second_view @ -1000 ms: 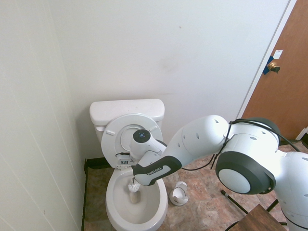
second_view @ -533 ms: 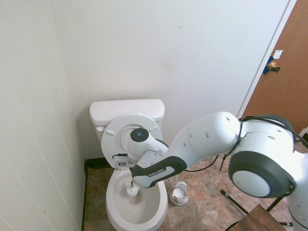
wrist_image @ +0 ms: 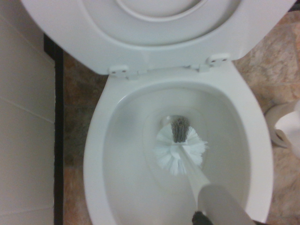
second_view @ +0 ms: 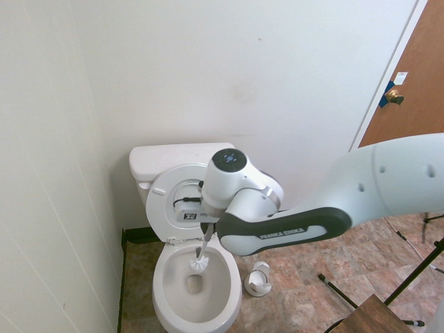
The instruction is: Clean the toilet
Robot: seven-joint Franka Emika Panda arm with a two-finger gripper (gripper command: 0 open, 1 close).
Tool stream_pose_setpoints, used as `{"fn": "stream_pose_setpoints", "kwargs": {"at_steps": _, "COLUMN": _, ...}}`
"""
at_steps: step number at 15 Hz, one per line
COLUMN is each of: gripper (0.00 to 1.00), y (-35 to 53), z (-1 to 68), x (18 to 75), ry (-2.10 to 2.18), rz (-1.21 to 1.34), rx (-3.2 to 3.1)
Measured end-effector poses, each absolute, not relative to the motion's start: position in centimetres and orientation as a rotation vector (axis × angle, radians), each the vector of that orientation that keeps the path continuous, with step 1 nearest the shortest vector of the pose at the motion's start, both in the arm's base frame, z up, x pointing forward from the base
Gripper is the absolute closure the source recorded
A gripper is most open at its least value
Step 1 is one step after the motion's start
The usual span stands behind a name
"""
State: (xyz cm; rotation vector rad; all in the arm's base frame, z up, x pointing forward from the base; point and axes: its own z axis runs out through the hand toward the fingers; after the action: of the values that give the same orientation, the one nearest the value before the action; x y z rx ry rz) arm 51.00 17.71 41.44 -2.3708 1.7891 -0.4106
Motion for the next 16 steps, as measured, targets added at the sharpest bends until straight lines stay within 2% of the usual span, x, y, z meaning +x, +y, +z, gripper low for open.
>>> {"fn": "stream_pose_setpoints", "kwargs": {"at_steps": 3, "gripper": 1.00, "y": 12.6, "z": 45.6, "x": 49.5, "ry": 1.823, "rz": -0.461, "rx": -2.337}}
{"fn": "stream_pose_setpoints", "kwargs": {"at_steps": 6, "gripper": 1.00, "y": 8.0, "z": 46.4, "x": 49.9, "ry": 1.872, "rz": -0.487, "rx": -2.315}}
{"fn": "stream_pose_setpoints", "kwargs": {"at_steps": 10, "gripper": 1.00, "y": 2.1, "z": 45.2, "x": 51.0, "ry": 1.958, "rz": -0.491, "rx": -2.281}}
{"fn": "stream_pose_setpoints", "kwargs": {"at_steps": 16, "gripper": 1.00, "y": -6.0, "z": 39.8, "x": 52.7, "ry": 2.073, "rz": -0.438, "rx": -2.248}}
